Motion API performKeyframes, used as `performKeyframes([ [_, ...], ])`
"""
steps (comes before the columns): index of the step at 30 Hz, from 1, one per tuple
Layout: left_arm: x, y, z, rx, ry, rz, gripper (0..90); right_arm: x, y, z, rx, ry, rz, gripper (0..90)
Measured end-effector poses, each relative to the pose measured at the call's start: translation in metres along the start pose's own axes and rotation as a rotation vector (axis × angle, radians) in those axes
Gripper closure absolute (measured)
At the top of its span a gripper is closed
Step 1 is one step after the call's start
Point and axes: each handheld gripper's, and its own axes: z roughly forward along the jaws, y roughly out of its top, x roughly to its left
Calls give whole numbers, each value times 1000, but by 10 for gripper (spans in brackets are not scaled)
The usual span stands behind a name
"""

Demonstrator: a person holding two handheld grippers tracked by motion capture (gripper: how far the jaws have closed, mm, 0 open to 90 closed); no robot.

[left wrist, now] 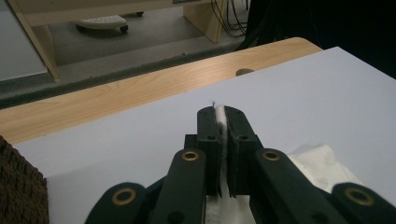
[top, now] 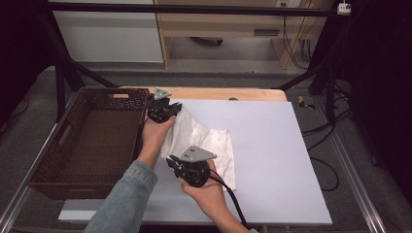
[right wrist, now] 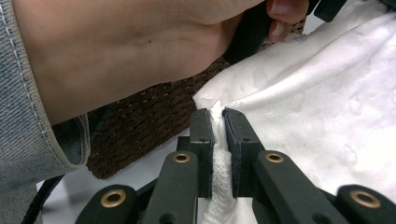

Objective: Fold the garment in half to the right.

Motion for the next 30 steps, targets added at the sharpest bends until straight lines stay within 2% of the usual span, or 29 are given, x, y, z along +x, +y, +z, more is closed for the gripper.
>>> performKeyframes([
  [13, -9, -2, 10, 6, -8, 1, 861, -10, -8, -8, -3, -8, 14, 829],
  [21, -13, -3, 11, 6, 6, 20, 864, -12, -10, -11, -7, -11, 17, 829],
  [30, -17, -6, 14, 5, 9, 17, 869, -15, -13, -15, -8, -12, 22, 828],
])
